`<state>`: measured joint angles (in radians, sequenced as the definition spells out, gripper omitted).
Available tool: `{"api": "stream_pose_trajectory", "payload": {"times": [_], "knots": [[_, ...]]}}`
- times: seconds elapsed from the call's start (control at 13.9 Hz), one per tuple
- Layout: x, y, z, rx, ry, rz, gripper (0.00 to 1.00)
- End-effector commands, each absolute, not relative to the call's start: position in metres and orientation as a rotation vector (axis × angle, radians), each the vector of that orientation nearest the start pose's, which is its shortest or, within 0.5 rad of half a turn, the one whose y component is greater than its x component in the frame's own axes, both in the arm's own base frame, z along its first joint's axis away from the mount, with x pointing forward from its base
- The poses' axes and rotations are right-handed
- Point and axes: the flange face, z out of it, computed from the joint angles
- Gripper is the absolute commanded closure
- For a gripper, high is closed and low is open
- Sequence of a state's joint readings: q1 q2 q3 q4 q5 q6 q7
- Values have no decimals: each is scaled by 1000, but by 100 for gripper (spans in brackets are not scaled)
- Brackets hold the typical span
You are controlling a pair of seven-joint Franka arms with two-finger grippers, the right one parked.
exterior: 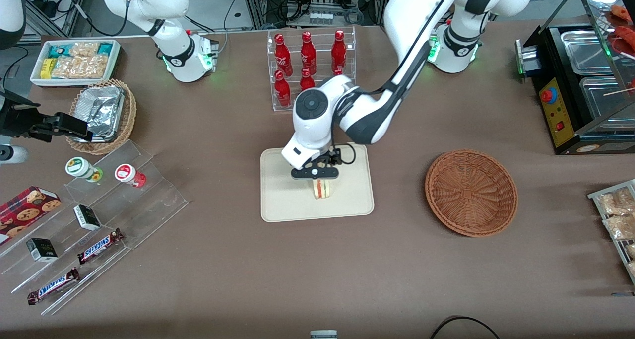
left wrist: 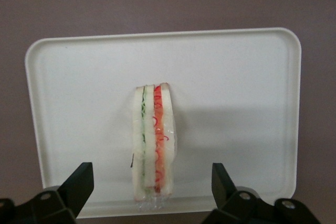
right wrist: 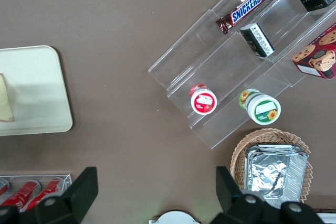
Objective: Place sandwich from basket to tray
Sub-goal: 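Lower the sandwich onto the tray and open the left gripper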
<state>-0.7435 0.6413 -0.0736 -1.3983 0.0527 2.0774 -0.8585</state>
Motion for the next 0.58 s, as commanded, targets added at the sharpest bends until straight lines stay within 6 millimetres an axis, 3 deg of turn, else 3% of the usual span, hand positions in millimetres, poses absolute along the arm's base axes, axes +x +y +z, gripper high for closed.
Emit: {"api": "stream_pose_trajectory", "payload": {"times": [0.0,0.14,0.5], "knots": [[516,-489,391,-3157,-185,-54,1],[532,-456,425,-3144,-345,-66,1],[559,-360,493,-3082,-391,-5,1]]}}
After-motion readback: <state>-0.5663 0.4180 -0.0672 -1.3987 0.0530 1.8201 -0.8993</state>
